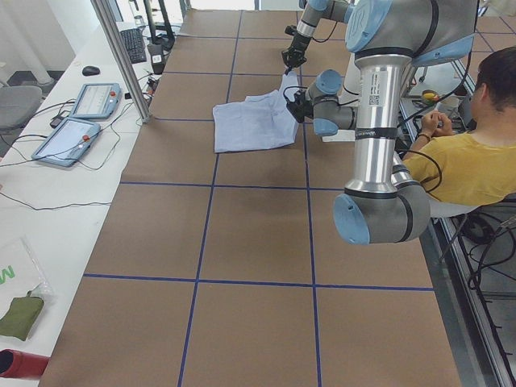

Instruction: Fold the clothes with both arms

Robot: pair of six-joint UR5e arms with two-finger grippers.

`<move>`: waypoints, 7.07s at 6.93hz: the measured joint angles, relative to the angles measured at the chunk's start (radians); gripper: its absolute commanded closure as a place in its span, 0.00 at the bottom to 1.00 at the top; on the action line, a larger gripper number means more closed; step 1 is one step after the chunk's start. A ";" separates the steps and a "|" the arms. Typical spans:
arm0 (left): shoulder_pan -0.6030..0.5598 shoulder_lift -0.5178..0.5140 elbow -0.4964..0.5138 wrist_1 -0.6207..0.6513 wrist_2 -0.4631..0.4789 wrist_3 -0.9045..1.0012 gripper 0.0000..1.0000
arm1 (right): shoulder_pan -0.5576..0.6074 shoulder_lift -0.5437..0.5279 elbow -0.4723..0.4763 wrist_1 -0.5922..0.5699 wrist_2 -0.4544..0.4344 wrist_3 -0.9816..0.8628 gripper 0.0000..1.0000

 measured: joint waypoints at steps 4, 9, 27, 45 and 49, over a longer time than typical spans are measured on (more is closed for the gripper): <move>-0.244 -0.244 0.194 0.121 -0.135 0.160 1.00 | 0.230 0.152 -0.252 0.070 0.159 -0.134 1.00; -0.375 -0.375 0.449 0.098 -0.141 0.312 1.00 | 0.372 0.365 -0.674 0.262 0.272 -0.227 1.00; -1.006 -0.199 0.845 -0.063 -0.687 1.843 0.00 | 0.958 -0.065 -0.650 0.151 0.852 -1.931 0.00; -1.224 -0.011 0.754 0.197 -0.762 2.191 0.00 | 1.191 -0.322 -0.497 -0.001 0.915 -2.436 0.00; -1.234 0.025 0.667 0.201 -0.766 2.198 0.00 | 1.188 -0.383 -0.476 0.008 0.912 -2.442 0.00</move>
